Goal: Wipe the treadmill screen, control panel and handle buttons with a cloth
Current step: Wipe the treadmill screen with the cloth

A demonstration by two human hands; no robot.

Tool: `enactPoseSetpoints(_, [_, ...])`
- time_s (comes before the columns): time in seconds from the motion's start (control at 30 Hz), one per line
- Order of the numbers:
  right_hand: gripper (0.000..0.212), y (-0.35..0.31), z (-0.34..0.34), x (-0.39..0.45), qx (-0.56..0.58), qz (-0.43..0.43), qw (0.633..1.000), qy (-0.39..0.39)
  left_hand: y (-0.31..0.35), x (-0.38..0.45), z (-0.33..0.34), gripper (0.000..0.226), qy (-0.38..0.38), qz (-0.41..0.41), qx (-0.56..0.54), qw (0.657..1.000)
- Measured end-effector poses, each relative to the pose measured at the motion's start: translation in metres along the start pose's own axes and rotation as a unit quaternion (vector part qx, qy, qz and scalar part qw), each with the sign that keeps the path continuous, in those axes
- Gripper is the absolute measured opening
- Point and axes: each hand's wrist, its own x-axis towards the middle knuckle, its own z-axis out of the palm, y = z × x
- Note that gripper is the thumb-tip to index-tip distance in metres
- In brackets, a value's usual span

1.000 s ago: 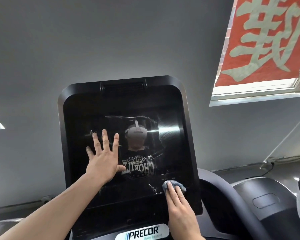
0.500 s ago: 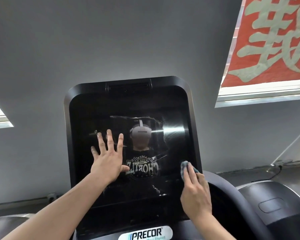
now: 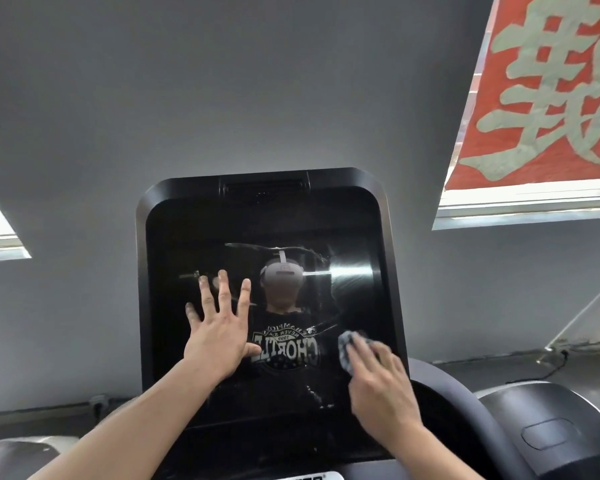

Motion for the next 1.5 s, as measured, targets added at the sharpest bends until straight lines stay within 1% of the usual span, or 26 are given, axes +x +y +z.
enactPoseSetpoints(0.1, [0.040,0.022,-0.010,0.036,0.065,0.032,0.996,0.050,0.001,0.000,0.001,0.135,-0.006,-0.001,0.003,1.000])
enactPoseSetpoints(0.17, [0.028,0.020,-0.027,0.064,0.128,0.060,0.983,0.120,0.000,0.001,0.002,0.134,-0.004,0.000,0.003,1.000])
enactPoseSetpoints(0.23, [0.029,0.015,-0.054,0.096,0.240,0.146,0.943,0.177,0.000,0.001,0.002,0.134,-0.005,-0.004,0.004,1.000])
enactPoseSetpoints(0.3, [0.037,0.014,-0.079,0.129,0.337,0.226,0.892,0.199,0.000,0.001,0.002,0.133,-0.009,-0.005,0.010,1.000])
enactPoseSetpoints(0.33, [0.040,0.014,-0.087,0.145,0.364,0.237,0.877,0.207,0.000,0.001,0.001,0.133,-0.011,-0.005,0.011,1.000])
enactPoseSetpoints(0.37, [0.042,0.014,-0.092,0.159,0.369,0.234,0.873,0.214,0.001,0.000,0.001,0.132,-0.012,-0.005,0.012,1.000])
enactPoseSetpoints(0.4, [0.043,0.014,-0.095,0.171,0.355,0.222,0.881,0.220,0.001,0.000,0.000,0.132,-0.014,-0.005,0.012,1.000])
enactPoseSetpoints(0.47, [0.041,0.007,-0.088,0.185,0.279,0.180,0.920,0.208,0.000,0.000,0.000,0.132,-0.016,-0.007,0.010,1.000])
enactPoseSetpoints(0.57, [0.048,-0.029,-0.065,0.183,0.129,0.047,0.982,0.131,0.000,0.002,0.002,0.131,-0.014,-0.008,0.006,1.000])
enactPoseSetpoints(0.63, [0.051,-0.033,-0.053,0.182,0.067,-0.035,0.991,0.109,0.000,0.002,0.002,0.130,-0.016,-0.007,0.003,1.000])
enactPoseSetpoints(0.67, [0.049,-0.024,-0.053,0.185,0.054,-0.046,0.990,0.118,0.000,0.002,0.002,0.130,-0.017,-0.007,0.002,1.000])
enactPoseSetpoints(0.73, [0.044,-0.004,-0.058,0.191,0.062,0.032,0.986,0.151,-0.001,0.002,0.003,0.131,-0.014,-0.007,0.006,1.000])
enactPoseSetpoints(0.8, [0.048,-0.001,-0.059,0.193,0.085,0.115,0.978,0.149,-0.001,0.003,0.003,0.130,-0.013,-0.007,0.011,1.000])
enactPoseSetpoints(0.83, [0.053,-0.009,-0.055,0.192,0.082,0.105,0.981,0.141,-0.001,0.003,0.003,0.130,-0.016,-0.007,0.011,1.000])
enactPoseSetpoints(0.9, [0.056,-0.024,-0.046,0.185,0.071,0.022,0.992,0.107,-0.001,0.003,0.004,0.129,-0.021,-0.007,0.008,1.000])
enactPoseSetpoints(0.97, [0.048,-0.014,-0.051,0.188,0.068,-0.032,0.992,0.097,-0.001,0.003,0.003,0.129,-0.020,-0.009,0.010,1.000])
enactPoseSetpoints(1.03, [0.044,0.006,-0.062,0.197,0.091,0.032,0.990,0.107,0.000,0.003,0.003,0.129,-0.018,-0.011,0.012,1.000])
enactPoseSetpoints(1.1, [0.056,0.004,-0.064,0.198,0.108,0.111,0.981,0.117,0.001,0.003,0.003,0.130,-0.019,-0.011,0.015,1.000])
enactPoseSetpoints(1.13, [0.065,-0.010,-0.061,0.196,0.102,0.098,0.983,0.115,0.001,0.004,0.003,0.131,-0.020,-0.011,0.016,1.000])
enactPoseSetpoints(1.23, [0.075,-0.027,-0.050,0.188,0.057,-0.046,0.994,0.076,0.000,0.004,0.007,0.132,-0.013,-0.015,0.014,1.000])
enactPoseSetpoints(1.27, [0.075,-0.017,-0.057,0.193,0.053,-0.050,0.994,0.079,0.000,0.004,0.006,0.132,-0.012,-0.015,0.015,1.000])
enactPoseSetpoints(1.33, [0.073,0.007,-0.069,0.208,0.060,0.038,0.993,0.094,0.000,0.004,0.004,0.132,-0.017,-0.014,0.018,1.000])
enactPoseSetpoints(1.37, [0.072,0.010,-0.073,0.212,0.067,0.091,0.989,0.096,0.001,0.004,0.003,0.131,-0.021,-0.014,0.019,0.999])
enactPoseSetpoints(1.4, [0.072,0.004,-0.073,0.214,0.070,0.115,0.986,0.095,0.001,0.004,0.002,0.131,-0.024,-0.013,0.020,0.999])
enactPoseSetpoints(1.43, [0.074,-0.009,-0.069,0.213,0.067,0.100,0.989,0.090,0.001,0.005,0.002,0.131,-0.025,-0.013,0.020,0.999])
enactPoseSetpoints(1.5, [0.075,-0.029,-0.059,0.207,0.041,-0.010,0.997,0.060,0.001,0.004,0.004,0.132,-0.026,-0.017,0.016,0.999])
